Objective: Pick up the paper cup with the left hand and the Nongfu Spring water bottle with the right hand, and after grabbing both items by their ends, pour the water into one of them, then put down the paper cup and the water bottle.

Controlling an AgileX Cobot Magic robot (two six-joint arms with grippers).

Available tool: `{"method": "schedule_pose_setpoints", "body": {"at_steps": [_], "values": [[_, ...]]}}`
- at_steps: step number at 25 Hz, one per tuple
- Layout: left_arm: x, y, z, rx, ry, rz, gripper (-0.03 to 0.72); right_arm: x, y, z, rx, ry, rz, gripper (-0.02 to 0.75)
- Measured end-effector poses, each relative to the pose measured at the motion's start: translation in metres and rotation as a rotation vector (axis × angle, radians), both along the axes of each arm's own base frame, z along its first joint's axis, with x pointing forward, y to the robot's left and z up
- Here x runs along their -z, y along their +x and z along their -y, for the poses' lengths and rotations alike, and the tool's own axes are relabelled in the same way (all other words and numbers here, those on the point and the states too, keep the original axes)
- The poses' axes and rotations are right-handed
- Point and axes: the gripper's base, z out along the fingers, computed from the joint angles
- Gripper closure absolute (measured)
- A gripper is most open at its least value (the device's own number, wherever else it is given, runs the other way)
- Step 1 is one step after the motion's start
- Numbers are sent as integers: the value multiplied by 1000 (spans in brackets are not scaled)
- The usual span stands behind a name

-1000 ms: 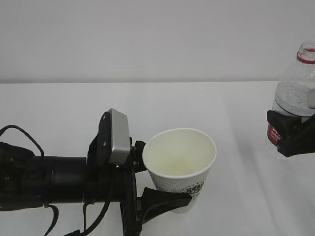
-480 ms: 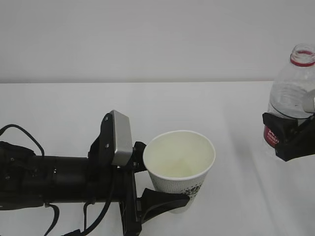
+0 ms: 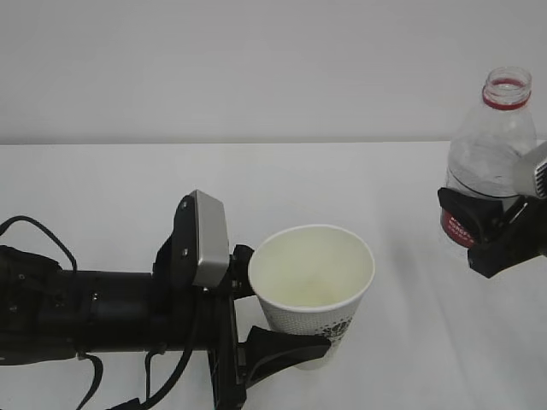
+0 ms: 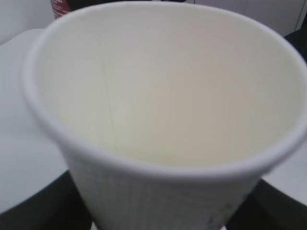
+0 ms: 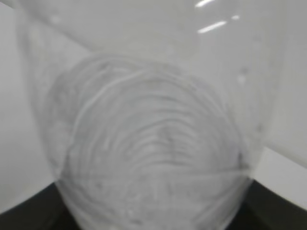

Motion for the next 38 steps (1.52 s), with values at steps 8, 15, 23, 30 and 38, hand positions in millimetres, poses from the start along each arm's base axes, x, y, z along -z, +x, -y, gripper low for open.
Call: {"method": "schedule_pose_setpoints", "body": {"at_steps": [8, 15, 23, 30, 38], "values": [[-1, 0, 0, 2, -8, 1, 162, -5, 3, -8, -71, -27, 16, 264], [-1, 0, 0, 8, -6, 11, 162, -16, 10, -29, -150, -64, 28, 264], [0, -3, 0, 40, 4, 20, 162, -26, 16, -36, -237, -148, 76, 264], [-2, -5, 1, 61, -22, 25, 162, -25, 15, -39, -284, -189, 87, 264], [-3, -5, 1, 68, -27, 26, 162, -25, 11, -56, -356, -193, 94, 264]]}}
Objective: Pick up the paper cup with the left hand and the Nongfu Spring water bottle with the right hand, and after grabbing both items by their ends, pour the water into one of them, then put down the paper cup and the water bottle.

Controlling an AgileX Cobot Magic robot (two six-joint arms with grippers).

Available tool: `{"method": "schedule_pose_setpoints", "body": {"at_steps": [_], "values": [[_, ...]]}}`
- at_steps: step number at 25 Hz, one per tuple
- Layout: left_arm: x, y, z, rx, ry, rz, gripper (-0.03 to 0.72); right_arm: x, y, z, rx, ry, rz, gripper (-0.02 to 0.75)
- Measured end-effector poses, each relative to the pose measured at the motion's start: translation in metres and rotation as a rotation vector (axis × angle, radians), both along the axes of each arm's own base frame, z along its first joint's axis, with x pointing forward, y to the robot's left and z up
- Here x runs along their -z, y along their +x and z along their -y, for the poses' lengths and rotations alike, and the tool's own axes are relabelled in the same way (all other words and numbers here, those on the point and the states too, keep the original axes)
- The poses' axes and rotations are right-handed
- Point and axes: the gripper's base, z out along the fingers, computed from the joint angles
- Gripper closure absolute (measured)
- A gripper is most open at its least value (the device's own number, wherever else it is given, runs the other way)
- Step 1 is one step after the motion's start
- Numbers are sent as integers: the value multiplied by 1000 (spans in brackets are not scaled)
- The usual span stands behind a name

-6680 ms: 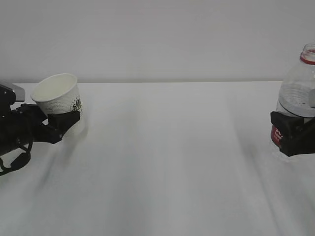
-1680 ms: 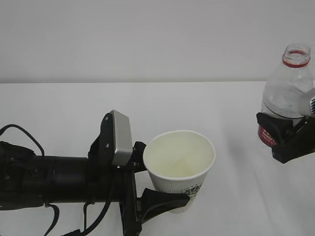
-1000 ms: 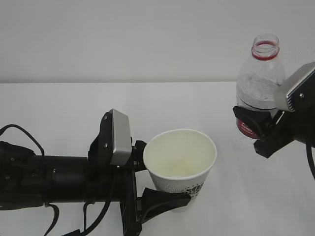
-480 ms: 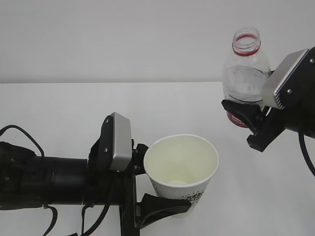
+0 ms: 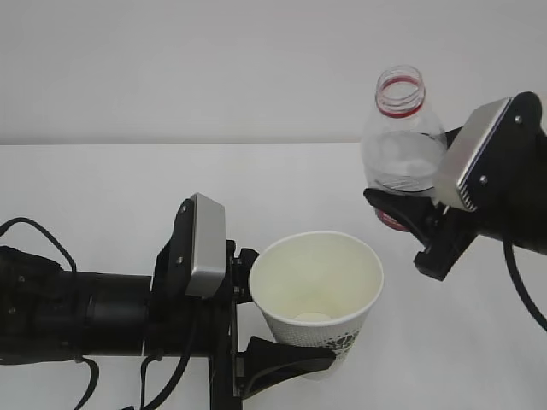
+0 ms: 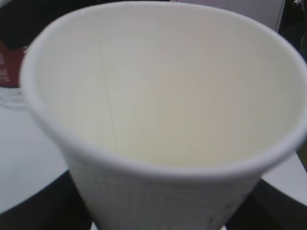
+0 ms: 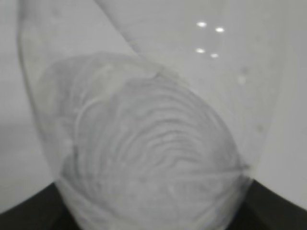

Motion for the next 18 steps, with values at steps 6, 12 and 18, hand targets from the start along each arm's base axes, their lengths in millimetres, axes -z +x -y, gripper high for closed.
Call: {"method": "schedule_pose_setpoints", "body": {"at_steps": [6, 12, 18], "values": [[0, 0, 0, 3, 1, 1, 162, 11, 10, -21, -71, -21, -30, 264], [1, -1, 0, 10, 13, 8, 162, 9, 25, -30, -99, -48, 3, 264], [2, -2, 0, 26, 25, 34, 162, 4, 29, -32, -127, -99, 72, 264]]}}
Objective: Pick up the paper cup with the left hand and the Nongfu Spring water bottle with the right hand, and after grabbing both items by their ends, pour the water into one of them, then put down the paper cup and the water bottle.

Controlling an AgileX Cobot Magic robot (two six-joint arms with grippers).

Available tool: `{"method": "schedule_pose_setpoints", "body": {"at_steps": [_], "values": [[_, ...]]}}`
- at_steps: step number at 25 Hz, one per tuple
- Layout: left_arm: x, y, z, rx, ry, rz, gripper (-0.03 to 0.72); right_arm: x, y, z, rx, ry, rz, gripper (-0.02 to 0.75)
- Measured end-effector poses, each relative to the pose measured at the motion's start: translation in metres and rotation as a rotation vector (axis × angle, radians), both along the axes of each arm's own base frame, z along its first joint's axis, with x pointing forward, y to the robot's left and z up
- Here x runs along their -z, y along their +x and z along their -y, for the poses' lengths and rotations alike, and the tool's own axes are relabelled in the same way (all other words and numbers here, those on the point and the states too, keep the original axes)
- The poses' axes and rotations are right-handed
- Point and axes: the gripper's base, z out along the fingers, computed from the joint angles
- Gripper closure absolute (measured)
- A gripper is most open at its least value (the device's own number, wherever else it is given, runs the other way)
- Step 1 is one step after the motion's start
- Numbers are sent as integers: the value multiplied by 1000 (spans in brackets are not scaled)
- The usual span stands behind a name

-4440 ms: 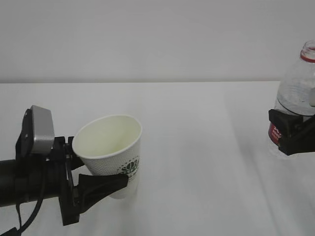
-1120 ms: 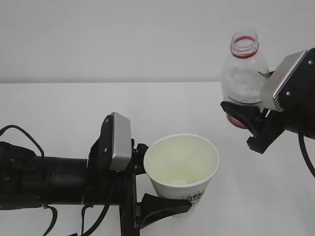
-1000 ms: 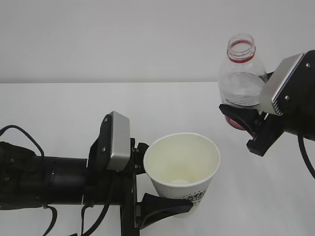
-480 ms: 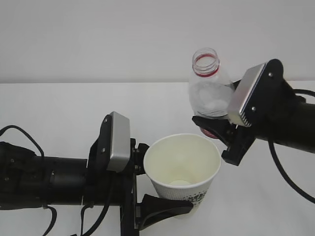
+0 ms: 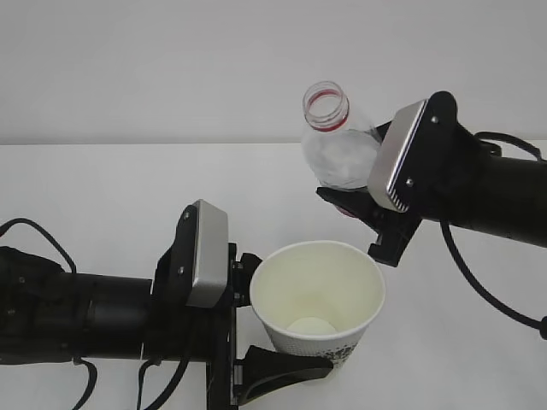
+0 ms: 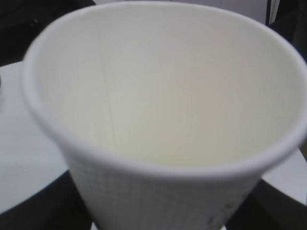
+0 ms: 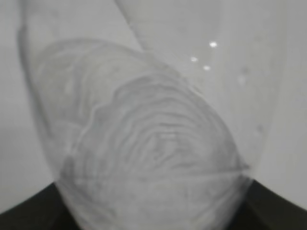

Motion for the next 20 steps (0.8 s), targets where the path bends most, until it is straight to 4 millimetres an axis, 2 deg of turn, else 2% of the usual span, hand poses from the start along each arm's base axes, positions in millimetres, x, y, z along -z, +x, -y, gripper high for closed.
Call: {"method": "schedule_pose_setpoints", "body": {"at_steps": [11, 20], "values": [[-4, 5, -1, -47, -49, -11, 163, -5, 0, -2, -46, -29, 94, 264], [-4, 6, -2, -56, -42, -14, 163, -9, 6, 2, 16, -59, 182, 265]]}}
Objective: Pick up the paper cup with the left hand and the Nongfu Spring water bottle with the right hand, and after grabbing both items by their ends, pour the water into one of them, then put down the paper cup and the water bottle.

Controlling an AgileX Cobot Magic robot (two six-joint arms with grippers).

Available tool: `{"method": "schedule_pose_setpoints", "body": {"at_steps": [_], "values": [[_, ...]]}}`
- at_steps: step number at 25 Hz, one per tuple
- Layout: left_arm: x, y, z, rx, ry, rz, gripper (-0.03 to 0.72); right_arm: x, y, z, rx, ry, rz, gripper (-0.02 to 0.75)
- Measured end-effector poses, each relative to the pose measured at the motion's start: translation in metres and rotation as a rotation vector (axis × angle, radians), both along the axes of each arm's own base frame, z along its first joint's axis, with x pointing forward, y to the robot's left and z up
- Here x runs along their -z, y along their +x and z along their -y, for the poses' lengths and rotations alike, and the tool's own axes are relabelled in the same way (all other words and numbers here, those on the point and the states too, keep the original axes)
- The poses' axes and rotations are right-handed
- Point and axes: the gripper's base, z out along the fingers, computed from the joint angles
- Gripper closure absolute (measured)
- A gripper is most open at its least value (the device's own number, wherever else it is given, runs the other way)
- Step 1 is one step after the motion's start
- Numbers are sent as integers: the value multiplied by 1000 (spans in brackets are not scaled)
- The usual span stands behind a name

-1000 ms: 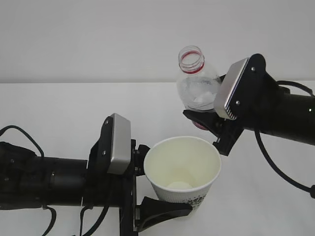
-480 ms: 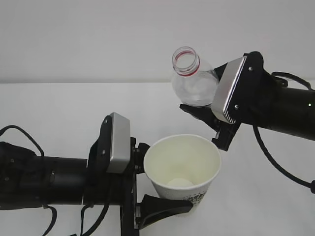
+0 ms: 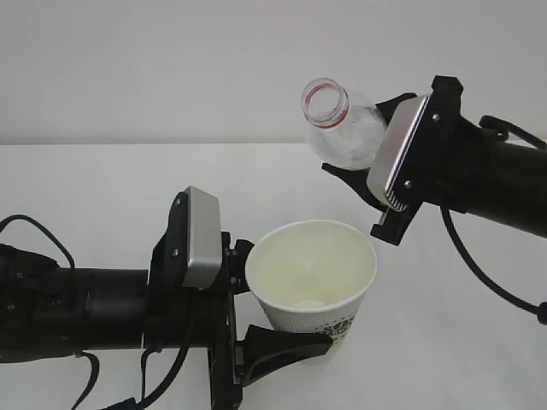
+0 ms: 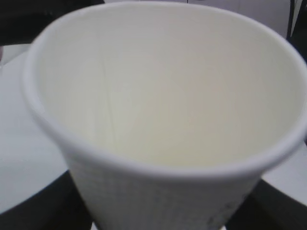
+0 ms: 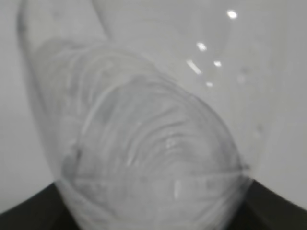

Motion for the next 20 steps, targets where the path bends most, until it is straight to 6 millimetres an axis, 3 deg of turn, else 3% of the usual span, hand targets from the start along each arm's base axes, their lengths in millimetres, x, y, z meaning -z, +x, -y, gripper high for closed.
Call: {"method": "schedule_pose_setpoints", "body": {"at_steps": [8, 20], "values": [[0, 12, -11, -51, -1, 0, 163, -4, 1, 1, -2, -42, 89, 265], [2, 12, -12, -47, 19, 2, 163, -4, 3, 1, -13, -111, 179, 265]]}}
